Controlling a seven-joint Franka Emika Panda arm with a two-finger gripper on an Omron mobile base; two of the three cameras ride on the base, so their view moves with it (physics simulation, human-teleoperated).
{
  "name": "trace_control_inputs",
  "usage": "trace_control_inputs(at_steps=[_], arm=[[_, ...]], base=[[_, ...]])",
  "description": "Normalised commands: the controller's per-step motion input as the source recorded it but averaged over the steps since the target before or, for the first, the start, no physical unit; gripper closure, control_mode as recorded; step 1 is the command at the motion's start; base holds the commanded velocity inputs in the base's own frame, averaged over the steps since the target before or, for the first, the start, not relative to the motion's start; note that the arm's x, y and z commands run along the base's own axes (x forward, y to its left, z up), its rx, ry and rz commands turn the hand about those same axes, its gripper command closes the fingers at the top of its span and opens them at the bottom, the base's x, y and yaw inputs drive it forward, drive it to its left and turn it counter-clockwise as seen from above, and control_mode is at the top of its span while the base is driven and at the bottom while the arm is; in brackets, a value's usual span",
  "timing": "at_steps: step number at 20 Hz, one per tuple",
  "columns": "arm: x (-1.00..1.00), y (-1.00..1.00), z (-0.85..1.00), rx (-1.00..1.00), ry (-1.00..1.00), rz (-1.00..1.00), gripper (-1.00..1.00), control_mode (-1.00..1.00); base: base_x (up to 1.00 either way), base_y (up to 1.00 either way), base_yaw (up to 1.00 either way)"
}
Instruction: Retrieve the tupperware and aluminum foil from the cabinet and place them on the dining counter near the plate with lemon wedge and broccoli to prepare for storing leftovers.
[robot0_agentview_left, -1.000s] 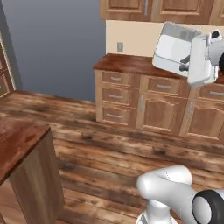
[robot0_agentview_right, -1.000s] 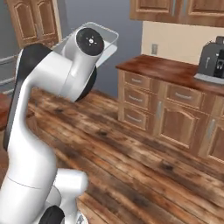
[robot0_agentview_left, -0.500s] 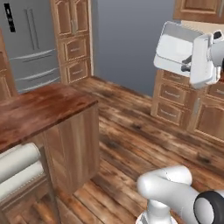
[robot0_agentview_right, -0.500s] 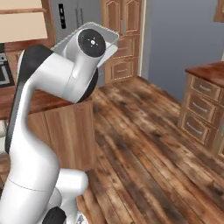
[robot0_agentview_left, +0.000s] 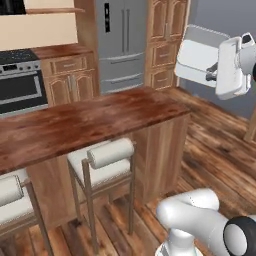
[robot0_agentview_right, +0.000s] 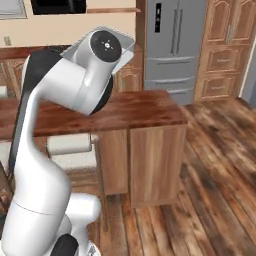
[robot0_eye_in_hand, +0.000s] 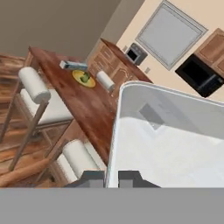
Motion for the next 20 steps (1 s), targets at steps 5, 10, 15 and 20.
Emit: trace_control_inputs(at_steps=[5,10,15,20], arm=[[0.00,0.00,0.00,0.00,0.00,0.00,1.00,1.00],[0.00,0.00,0.00,0.00,0.00,0.00,1.00,1.00],[0.00,0.00,0.00,0.00,0.00,0.00,1.00,1.00],[0.00,0.00,0.00,0.00,0.00,0.00,1.00,1.00]], base=[[0.17,1.00,0.49],[0.38,1.00,0.48],[0.70,0.76,0.43],[0.67,0.41,0.32]])
